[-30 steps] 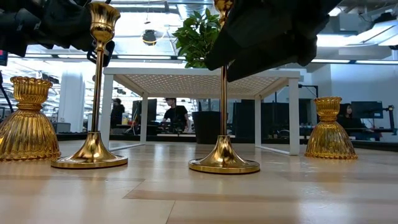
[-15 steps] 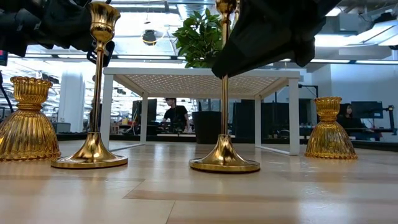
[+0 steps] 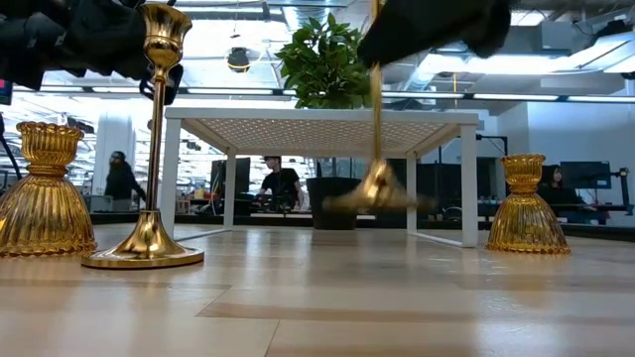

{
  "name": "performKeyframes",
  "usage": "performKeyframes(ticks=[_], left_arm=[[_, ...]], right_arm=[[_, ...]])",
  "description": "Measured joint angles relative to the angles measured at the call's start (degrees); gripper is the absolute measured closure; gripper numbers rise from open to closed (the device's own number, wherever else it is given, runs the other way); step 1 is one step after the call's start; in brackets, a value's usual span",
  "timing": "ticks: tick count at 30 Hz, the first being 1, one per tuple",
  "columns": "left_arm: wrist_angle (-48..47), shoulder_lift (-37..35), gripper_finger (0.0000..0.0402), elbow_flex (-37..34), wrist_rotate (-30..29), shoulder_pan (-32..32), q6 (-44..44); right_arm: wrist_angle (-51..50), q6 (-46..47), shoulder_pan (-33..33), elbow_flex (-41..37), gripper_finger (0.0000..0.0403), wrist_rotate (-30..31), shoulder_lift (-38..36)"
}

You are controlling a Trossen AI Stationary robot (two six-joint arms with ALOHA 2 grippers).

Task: Pick & Place candle stick holders
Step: Put the right gold candle holder on the shelf

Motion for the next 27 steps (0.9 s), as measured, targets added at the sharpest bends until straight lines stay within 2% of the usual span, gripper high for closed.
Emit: performKeyframes(ticks=[8, 11, 13, 17, 23, 25, 27], left_arm=[[2.0, 0.5, 0.0394, 0.8, -0.3, 0.0, 0.1], [1.5, 2.4, 0.0394, 3.4, -2.9, 0.1, -0.3], [0.2, 4.0, 0.0394, 6.5, -4.3, 0.6, 0.9], [-10.5, 7.6, 0.0394, 15.6, -4.3, 3.5, 3.4], [-22.5, 13.1, 0.0394, 28.8, -4.4, 10.6, 8.9], [-24.6, 14.5, 0.0394, 31.9, -3.4, 13.2, 9.5], [-24.7, 15.8, 0.0394, 34.2, 0.3, 15.7, 10.1]], right_arm=[[-4.1, -10.6, -2.1, 0.0, 0.0401, -6.5, -9.8], [-4.4, -17.1, -4.8, 0.0, 0.0402, -10.6, -13.3], [-4.3, -22.0, -6.9, 0.0, 0.0402, -13.8, -15.4], [-5.5, -31.2, -11.8, 0.0, 0.0402, -18.6, -19.3], [-7.9, -39.7, -18.4, 0.0, 0.0403, -20.1, -23.4], [-7.7, -41.3, -20.3, 0.0, 0.0403, -21.7, -23.8], [-7.5, -42.4, -22.0, 0.0, 0.0403, -23.4, -23.6]])
